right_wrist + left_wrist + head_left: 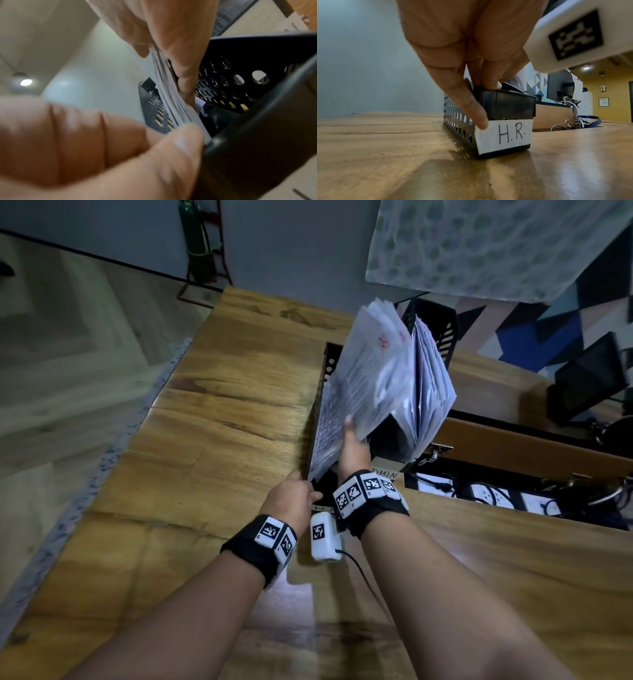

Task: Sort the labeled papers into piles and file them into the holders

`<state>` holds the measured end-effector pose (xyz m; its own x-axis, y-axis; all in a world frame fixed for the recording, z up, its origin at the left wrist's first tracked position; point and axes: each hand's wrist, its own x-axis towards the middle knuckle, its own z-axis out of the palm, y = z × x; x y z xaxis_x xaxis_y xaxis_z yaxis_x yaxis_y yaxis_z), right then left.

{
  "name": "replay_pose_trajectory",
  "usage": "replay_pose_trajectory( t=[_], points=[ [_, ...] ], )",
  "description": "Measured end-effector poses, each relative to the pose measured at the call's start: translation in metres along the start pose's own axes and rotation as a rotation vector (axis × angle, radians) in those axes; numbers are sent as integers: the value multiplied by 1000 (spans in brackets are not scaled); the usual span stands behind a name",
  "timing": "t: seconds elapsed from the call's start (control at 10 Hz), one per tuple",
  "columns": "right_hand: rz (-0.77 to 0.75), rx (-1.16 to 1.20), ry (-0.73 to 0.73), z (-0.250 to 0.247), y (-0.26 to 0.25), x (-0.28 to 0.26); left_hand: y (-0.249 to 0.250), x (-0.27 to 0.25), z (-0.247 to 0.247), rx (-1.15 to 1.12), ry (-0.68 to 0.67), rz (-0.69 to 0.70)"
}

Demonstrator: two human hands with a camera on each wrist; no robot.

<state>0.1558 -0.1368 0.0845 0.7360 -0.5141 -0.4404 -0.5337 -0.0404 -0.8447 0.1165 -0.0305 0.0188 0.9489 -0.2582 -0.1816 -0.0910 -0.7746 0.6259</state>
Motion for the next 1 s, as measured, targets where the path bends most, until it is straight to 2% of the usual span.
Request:
replay_pose_trajectory(
  t=[0.1, 0.3, 0.4, 0.6, 0.8, 1.0],
  points=[
    [-6, 105, 54, -5, -7, -1, -1, 0, 0, 16, 13, 9],
    [-242, 94, 239, -24, -13, -3, 1, 7, -1, 16, -2, 4],
    [-294, 91, 295, -33, -13, -2, 5, 20, -3, 30, -4, -7],
    [-308, 63, 253, -50, -16, 5, 11, 52, -2, 12, 2, -86],
    [-302, 41, 170, -63, -11, 5, 19, 61, 1, 89, 39, -56],
    [-251, -25, 26, -93, 8, -5, 36, 39, -2, -92, 269, -60]
  ],
)
